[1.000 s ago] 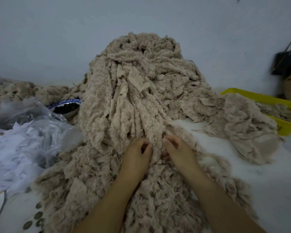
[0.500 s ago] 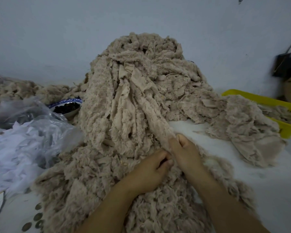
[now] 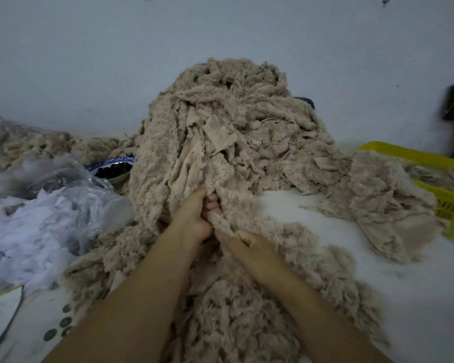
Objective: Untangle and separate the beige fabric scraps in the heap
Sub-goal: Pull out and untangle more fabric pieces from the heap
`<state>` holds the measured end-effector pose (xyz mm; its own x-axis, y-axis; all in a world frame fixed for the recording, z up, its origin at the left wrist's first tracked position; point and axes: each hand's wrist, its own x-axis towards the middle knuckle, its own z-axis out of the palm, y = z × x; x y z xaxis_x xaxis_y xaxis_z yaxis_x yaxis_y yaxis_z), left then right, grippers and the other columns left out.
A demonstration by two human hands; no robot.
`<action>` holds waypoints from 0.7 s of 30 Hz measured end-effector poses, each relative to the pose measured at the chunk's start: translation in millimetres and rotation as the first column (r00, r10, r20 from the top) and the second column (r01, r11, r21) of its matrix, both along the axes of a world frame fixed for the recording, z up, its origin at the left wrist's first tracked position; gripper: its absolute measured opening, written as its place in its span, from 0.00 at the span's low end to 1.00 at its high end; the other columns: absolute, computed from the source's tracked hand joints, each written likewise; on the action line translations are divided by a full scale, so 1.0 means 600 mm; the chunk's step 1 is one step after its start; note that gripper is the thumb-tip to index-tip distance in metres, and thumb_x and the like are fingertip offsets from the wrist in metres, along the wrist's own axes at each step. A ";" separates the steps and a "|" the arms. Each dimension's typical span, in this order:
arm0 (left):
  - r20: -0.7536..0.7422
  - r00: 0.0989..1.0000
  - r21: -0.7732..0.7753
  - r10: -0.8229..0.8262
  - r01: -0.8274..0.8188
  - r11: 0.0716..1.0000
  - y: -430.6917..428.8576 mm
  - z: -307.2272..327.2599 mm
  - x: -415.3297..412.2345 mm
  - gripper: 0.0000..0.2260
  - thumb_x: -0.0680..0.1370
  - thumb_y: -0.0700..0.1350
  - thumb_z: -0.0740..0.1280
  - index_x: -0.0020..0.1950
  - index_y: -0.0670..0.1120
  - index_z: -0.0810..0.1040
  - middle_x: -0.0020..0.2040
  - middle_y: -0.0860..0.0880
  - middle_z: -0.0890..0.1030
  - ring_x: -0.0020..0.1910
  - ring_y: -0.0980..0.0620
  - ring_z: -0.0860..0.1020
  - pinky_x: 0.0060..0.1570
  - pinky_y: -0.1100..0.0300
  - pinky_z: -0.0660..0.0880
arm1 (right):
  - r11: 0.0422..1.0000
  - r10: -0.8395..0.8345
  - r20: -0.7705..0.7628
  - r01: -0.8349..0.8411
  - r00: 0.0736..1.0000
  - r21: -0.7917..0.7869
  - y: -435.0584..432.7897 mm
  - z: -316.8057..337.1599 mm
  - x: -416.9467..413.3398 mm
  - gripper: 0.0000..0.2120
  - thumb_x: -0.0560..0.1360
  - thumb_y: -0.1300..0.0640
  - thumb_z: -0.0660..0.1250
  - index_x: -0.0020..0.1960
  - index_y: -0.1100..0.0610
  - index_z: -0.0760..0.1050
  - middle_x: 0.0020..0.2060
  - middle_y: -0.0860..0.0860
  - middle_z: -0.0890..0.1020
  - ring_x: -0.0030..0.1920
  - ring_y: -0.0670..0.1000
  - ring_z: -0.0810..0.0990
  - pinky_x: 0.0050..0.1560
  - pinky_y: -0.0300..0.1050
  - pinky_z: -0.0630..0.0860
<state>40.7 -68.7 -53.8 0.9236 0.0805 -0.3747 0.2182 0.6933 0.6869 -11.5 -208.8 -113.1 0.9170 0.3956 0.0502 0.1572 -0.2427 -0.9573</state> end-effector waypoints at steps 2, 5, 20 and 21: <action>0.005 0.998 0.074 0.060 -0.060 0.995 -0.005 -0.005 0.006 0.13 0.84 0.46 0.59 0.39 0.49 0.70 0.23 0.54 0.66 0.17 0.59 0.60 0.16 0.68 0.58 | 0.980 -0.136 -0.115 0.151 0.984 0.131 -0.001 0.001 0.002 0.20 0.73 0.38 0.61 0.30 0.49 0.65 0.25 0.45 0.67 0.27 0.46 0.67 0.33 0.44 0.64; -0.015 0.991 0.236 0.135 -0.128 0.963 -0.020 -0.040 -0.007 0.14 0.83 0.49 0.62 0.37 0.50 0.71 0.21 0.54 0.68 0.18 0.58 0.64 0.18 0.67 0.63 | 0.921 -0.367 -0.044 0.369 0.929 0.127 0.005 -0.005 0.002 0.16 0.79 0.44 0.60 0.41 0.55 0.71 0.36 0.51 0.74 0.33 0.45 0.73 0.36 0.38 0.70; 0.125 0.991 0.016 0.051 -0.054 0.998 -0.006 -0.077 -0.038 0.26 0.83 0.52 0.60 0.24 0.48 0.69 0.18 0.54 0.62 0.15 0.55 0.65 0.19 0.70 0.68 | 0.839 -0.544 0.096 0.543 0.833 0.040 0.001 -0.019 0.018 0.12 0.83 0.48 0.56 0.47 0.51 0.75 0.43 0.47 0.77 0.46 0.51 0.76 0.41 0.34 0.70; 0.132 0.990 -0.005 0.041 -0.041 0.999 -0.005 -0.078 -0.038 0.26 0.83 0.52 0.60 0.25 0.48 0.68 0.18 0.54 0.61 0.15 0.56 0.63 0.19 0.70 0.67 | 0.798 -0.596 0.011 0.591 0.803 0.118 -0.006 -0.018 0.023 0.15 0.83 0.46 0.55 0.46 0.50 0.76 0.40 0.45 0.76 0.44 0.50 0.76 0.40 0.35 0.69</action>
